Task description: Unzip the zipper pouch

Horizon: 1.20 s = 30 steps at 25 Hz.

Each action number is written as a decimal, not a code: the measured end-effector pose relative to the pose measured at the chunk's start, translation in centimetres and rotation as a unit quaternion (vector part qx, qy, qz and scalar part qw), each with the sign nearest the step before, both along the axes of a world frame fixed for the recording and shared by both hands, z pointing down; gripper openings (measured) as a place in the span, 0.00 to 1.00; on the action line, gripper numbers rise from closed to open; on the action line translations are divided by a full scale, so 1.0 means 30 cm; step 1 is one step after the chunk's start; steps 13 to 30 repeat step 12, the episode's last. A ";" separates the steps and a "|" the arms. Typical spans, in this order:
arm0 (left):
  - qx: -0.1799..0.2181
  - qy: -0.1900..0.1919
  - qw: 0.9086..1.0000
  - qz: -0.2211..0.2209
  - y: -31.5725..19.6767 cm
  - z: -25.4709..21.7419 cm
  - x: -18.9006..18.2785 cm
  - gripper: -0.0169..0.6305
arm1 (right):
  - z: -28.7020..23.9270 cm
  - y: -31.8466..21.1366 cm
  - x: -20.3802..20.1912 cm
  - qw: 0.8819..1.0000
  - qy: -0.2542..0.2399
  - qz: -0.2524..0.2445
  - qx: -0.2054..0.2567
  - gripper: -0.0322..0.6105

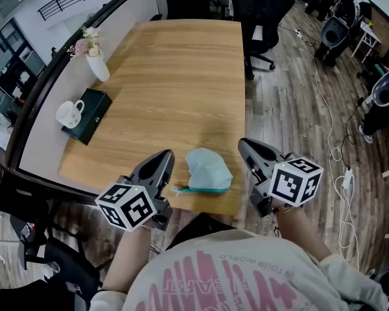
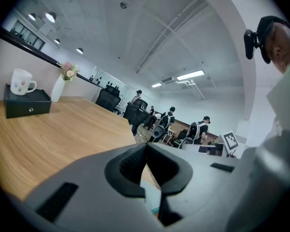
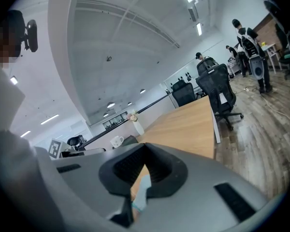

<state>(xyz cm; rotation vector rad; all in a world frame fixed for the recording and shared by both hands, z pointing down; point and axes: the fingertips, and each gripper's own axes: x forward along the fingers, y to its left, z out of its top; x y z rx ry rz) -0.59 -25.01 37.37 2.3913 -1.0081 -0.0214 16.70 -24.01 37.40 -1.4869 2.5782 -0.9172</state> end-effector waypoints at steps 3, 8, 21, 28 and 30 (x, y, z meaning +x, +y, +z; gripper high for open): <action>-0.002 -0.002 1.000 -0.003 0.006 0.006 -0.011 0.03 | 0.005 0.003 -0.008 1.000 0.002 -0.003 -0.002 0.05; -0.006 -0.002 1.000 -0.003 0.012 0.022 -0.028 0.03 | 0.028 0.006 -0.023 1.000 0.009 -0.005 -0.010 0.05; -0.007 -0.004 1.000 -0.001 0.018 0.033 -0.043 0.03 | 0.041 0.010 -0.038 1.000 0.017 -0.006 -0.013 0.05; -0.007 -0.004 1.000 -0.001 0.018 0.033 -0.043 0.03 | 0.041 0.010 -0.038 1.000 0.017 -0.006 -0.013 0.05; -0.007 -0.004 1.000 -0.001 0.018 0.033 -0.043 0.03 | 0.041 0.010 -0.038 1.000 0.017 -0.006 -0.013 0.05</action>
